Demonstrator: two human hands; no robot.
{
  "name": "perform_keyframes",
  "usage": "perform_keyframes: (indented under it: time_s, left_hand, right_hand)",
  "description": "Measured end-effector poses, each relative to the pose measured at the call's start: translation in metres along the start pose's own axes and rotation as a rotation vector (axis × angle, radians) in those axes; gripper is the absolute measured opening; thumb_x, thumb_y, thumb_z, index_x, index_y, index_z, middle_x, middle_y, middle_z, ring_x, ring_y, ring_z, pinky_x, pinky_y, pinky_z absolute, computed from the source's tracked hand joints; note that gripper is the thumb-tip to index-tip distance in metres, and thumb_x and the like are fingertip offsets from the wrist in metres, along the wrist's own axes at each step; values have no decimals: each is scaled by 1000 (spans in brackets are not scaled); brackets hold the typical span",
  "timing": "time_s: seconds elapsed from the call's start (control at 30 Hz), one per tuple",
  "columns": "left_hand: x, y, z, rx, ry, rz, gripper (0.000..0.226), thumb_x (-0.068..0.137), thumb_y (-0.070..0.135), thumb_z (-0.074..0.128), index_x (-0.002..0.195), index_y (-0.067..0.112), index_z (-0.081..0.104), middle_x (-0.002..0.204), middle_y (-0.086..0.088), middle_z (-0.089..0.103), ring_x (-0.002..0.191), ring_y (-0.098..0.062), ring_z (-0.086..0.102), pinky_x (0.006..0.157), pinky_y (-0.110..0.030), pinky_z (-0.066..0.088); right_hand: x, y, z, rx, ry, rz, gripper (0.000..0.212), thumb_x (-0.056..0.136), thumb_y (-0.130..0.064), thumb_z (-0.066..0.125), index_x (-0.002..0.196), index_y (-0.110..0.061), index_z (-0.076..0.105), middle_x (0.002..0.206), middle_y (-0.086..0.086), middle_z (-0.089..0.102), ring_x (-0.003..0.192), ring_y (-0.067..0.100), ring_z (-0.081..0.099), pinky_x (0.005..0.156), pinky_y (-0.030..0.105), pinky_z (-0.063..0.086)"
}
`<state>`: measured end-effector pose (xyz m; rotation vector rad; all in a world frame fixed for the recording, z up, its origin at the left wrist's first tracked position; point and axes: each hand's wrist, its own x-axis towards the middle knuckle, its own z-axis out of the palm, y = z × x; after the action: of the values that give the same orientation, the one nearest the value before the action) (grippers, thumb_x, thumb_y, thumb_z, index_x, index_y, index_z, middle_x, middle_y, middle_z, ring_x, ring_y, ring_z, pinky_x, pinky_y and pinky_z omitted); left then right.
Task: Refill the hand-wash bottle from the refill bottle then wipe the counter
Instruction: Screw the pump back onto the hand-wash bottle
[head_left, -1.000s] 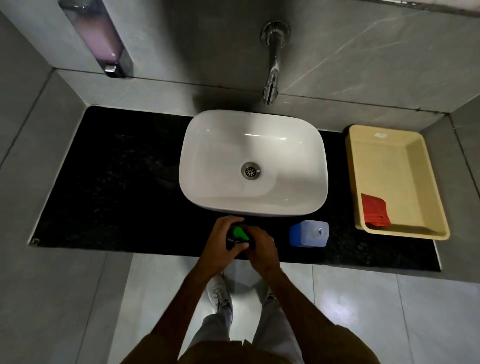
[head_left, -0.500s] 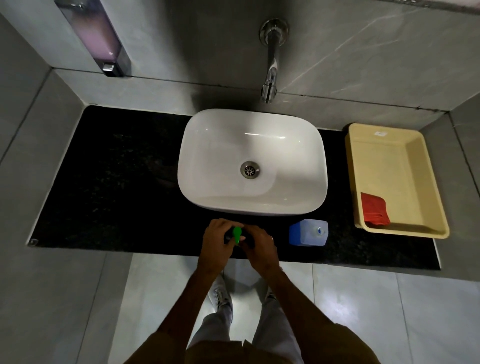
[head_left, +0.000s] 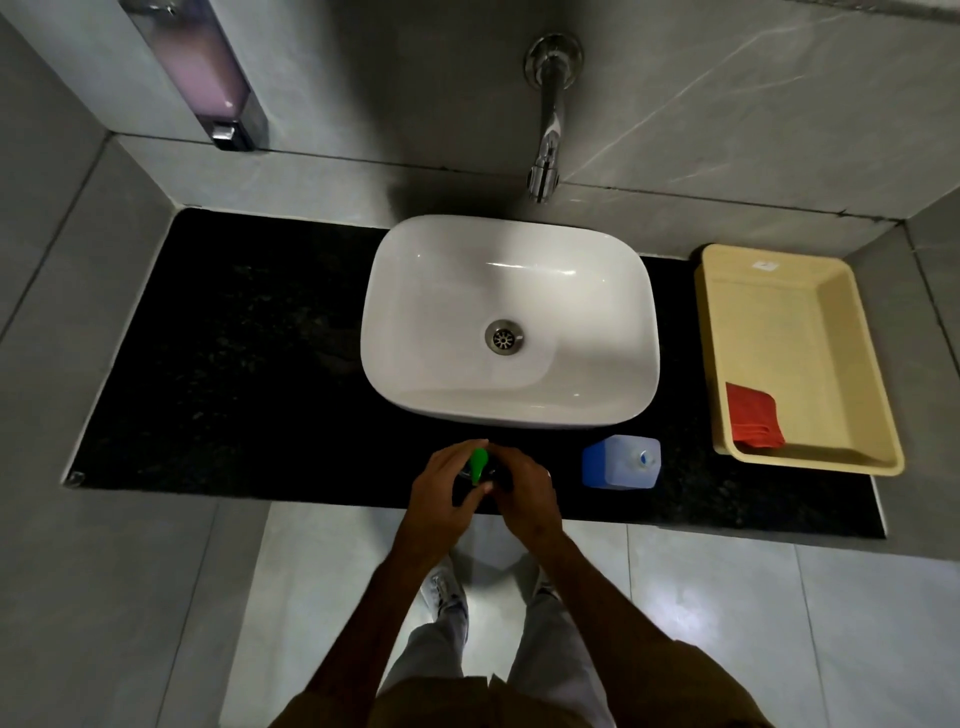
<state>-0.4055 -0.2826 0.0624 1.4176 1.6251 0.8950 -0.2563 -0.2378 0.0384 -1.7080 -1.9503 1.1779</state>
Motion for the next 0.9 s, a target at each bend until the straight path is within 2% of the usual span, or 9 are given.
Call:
perform_keyframes:
  time_s: [0.17,0.27,0.3,0.43,0.57,0.63,0.67,0.77,0.9]
  left_hand:
    - [-4,-16,-7,56,81,-84,54,89,8,71,140,13,53,140,-6,54,133,-16,49,113,-25,40]
    - [-2,-29,-26,67,162,-124,52,88,1,69,137,11,55,136,-7,58,129,-19,54,111,-32,44]
    - [-1,-33,-35,74,191,-141,52,87,-2,68,136,10,56,135,-8,59,127,-19,55,110,-31,44]
    - [5,-50,-72,151,269,-143,48,87,-7,65,132,6,59,131,-13,63,121,-21,59,105,-8,35]
    - [10,-69,-104,172,286,-141,48,85,-7,68,131,5,60,130,-14,64,121,-23,60,106,-25,43]
    - [13,-76,-112,164,294,-145,50,84,-9,67,132,6,60,131,-13,63,122,-22,60,108,-28,44]
    - [14,-78,-114,168,293,-143,51,84,-9,67,132,5,60,131,-13,63,122,-21,59,109,-24,42]
    - [17,-83,-116,196,286,-143,51,84,-7,70,132,5,59,131,-13,63,119,-13,55,103,1,31]
    - [17,-85,-114,157,299,-158,53,84,-10,68,133,7,59,131,-13,63,121,-15,56,102,2,32]
  right_hand:
    - [5,-12,15,73,-39,-12,43,89,-11,72,131,-17,64,126,3,68,116,19,65,101,41,54]
    - [15,-32,32,99,-63,-23,45,88,-15,73,132,-20,64,127,0,69,115,16,66,102,39,54]
    - [20,-40,40,101,-74,-35,46,88,-17,73,132,-22,63,126,0,69,115,16,67,102,38,54]
    - [37,-70,72,130,-87,-67,43,87,-22,73,130,-24,64,122,1,71,111,17,69,101,38,54]
    - [55,-92,99,132,-126,-91,42,87,-23,73,128,-22,65,123,2,71,112,17,68,103,38,53]
    - [62,-98,108,119,-127,-101,41,87,-22,73,127,-21,65,122,2,71,111,19,68,102,39,53]
    - [65,-100,111,107,-130,-103,42,87,-20,73,127,-20,64,123,3,70,112,20,68,103,39,53]
    - [70,-100,115,55,-147,-120,46,87,-17,71,132,-16,62,128,5,67,117,22,65,105,40,51]
    - [71,-98,114,40,-157,-128,50,87,-18,74,135,-14,60,132,6,65,119,23,64,106,41,51]
